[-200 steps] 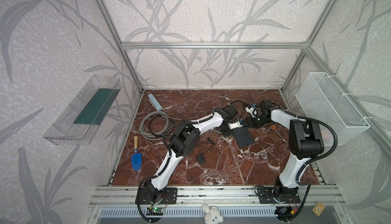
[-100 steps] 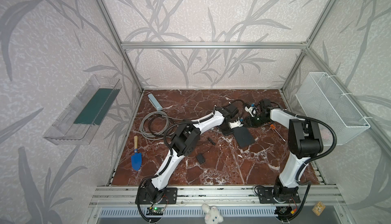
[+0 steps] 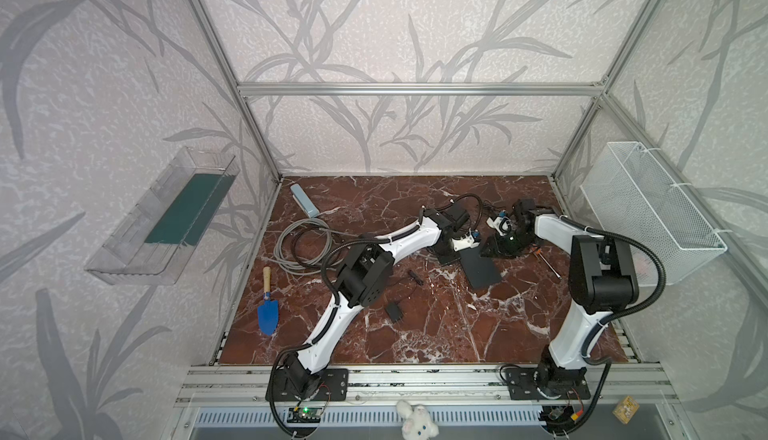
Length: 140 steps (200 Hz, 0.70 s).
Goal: Insert the plug into the switch port
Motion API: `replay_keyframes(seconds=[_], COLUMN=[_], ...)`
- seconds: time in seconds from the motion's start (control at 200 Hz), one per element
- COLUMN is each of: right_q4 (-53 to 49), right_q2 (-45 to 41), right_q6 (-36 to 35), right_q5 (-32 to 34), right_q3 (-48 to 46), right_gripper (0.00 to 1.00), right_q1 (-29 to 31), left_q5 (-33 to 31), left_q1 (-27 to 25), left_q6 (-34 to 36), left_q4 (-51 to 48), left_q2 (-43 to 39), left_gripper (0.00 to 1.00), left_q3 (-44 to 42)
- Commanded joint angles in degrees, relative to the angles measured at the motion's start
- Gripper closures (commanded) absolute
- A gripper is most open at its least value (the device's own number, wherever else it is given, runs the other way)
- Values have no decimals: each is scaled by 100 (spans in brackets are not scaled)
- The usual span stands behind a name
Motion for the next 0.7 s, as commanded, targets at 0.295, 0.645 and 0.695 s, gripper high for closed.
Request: replay_keyframes(seconds=[0.295,0.645,0.695], right_q4=[-399,-414,-370], right_q2=[687,821,795], right_q6=[-428,-567,-597], right_q5=[-54,-4,-41], right_q3=[270,288,275], right_gripper=[56,59,59], right_q1=[376,823,826], left_q5=[453,786,823], left_q1=[-30,-25,-34], left_q6=[340,345,435], left_q4=[-120,-43,-15], left_q2=[131,278,259], left_gripper=[100,100,100], left_q3=[352,629,593])
